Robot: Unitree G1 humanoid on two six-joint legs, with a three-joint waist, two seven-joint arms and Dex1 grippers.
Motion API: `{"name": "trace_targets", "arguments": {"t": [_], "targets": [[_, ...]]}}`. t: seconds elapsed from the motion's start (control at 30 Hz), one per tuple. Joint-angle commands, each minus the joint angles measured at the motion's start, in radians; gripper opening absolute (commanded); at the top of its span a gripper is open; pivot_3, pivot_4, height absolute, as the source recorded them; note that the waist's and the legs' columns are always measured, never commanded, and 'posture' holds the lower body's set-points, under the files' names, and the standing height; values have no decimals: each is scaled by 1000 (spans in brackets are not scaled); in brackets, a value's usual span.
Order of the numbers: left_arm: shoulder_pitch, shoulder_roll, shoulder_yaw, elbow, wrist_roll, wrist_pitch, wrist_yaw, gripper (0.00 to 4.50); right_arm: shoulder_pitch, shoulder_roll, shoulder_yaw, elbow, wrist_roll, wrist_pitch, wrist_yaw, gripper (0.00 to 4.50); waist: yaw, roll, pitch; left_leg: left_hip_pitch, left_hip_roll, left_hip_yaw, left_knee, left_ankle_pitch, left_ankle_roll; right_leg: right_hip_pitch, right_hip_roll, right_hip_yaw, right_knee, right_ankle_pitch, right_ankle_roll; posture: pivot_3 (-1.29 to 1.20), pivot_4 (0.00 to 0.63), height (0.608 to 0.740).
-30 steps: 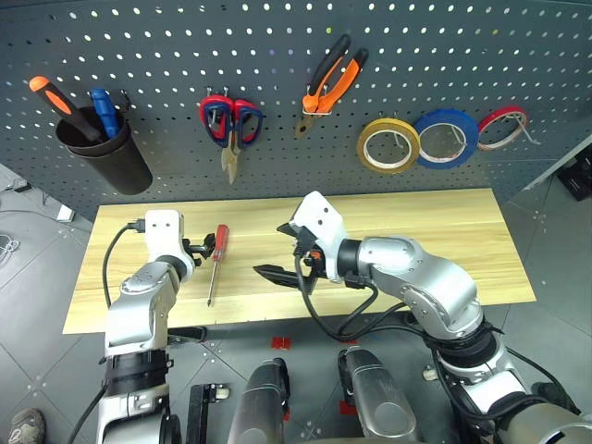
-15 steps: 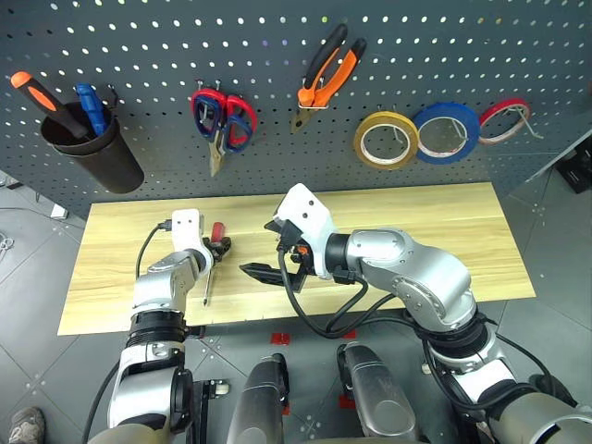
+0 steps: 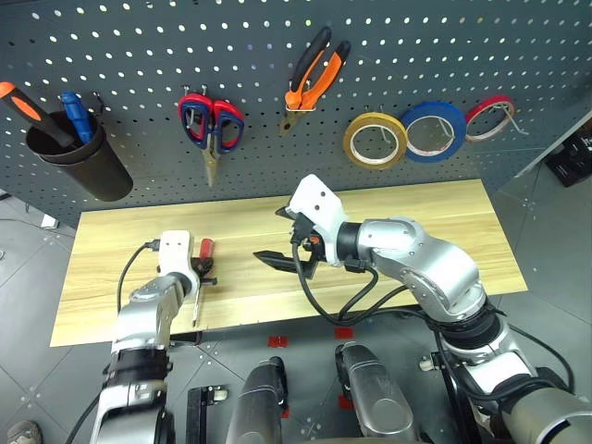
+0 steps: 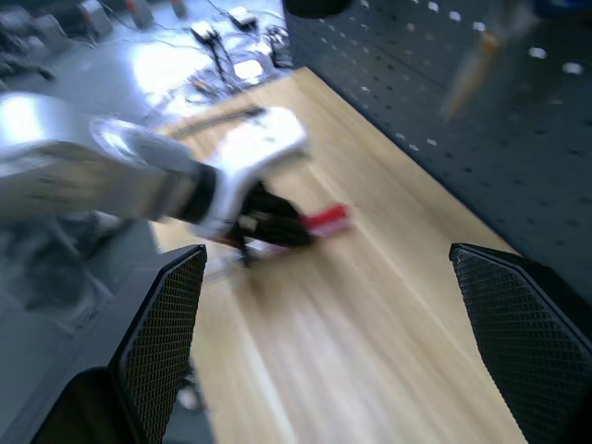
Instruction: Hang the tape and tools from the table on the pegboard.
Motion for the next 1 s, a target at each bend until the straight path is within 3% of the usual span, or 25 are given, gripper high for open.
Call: {"name": "trace_targets", "arguments": {"t": [0.03,0.23,0.33,0.43,0.57,0.7,0.83,1.0], "targets": [[126,63,8,-317,46,-139,-14,920,25,-24,-9,-51,6,-115,68,4500,2,-2,-5,-1,0,0,0,0,-1,-1,0,0,0,0,0,-288,212,740],[189,45,79,-560,-11,-174,1,920,17,-57,-36,-39,53,-177,179,4500,17,-1,-51,-3,-1,0,0,0,0,-1,-1,-1,-2,1,0,-265,170,740],[134,92,153,-653,-51,-230,-27,920,-2,-54,-51,-30,71,-196,208,4500,20,-5,-61,-3,0,-1,0,0,0,0,-1,-2,-1,1,0,-251,157,740],[-17,189,243,-663,-107,-229,-36,920,-23,-43,-72,-10,76,-208,212,4500,28,-6,-65,-3,0,-2,0,0,0,0,0,-3,-1,2,0,-235,154,740],[-221,287,284,-541,-159,-246,-61,920,-51,-9,-97,21,82,-206,200,4500,29,-5,-76,-3,-1,-1,1,0,-1,-1,0,-3,-1,2,0,-230,157,740],[-417,333,237,-344,-139,-361,-94,920,-69,11,-102,44,71,-212,194,4500,28,-6,-80,-3,-2,-1,2,1,-1,-1,0,-2,0,2,0,-223,161,740],[-503,337,187,-159,-75,-523,-112,920,-75,19,-98,55,57,-222,190,4500,26,-5,-81,-3,-2,-1,2,1,-1,-1,0,-2,1,2,-1,-232,163,740],[-504,303,175,-20,-38,-665,-85,920,-77,21,-97,54,46,-222,179,4500,10,-5,-81,-3,-2,-1,3,1,-1,-3,-1,-2,6,2,-1,-260,172,740]]}}
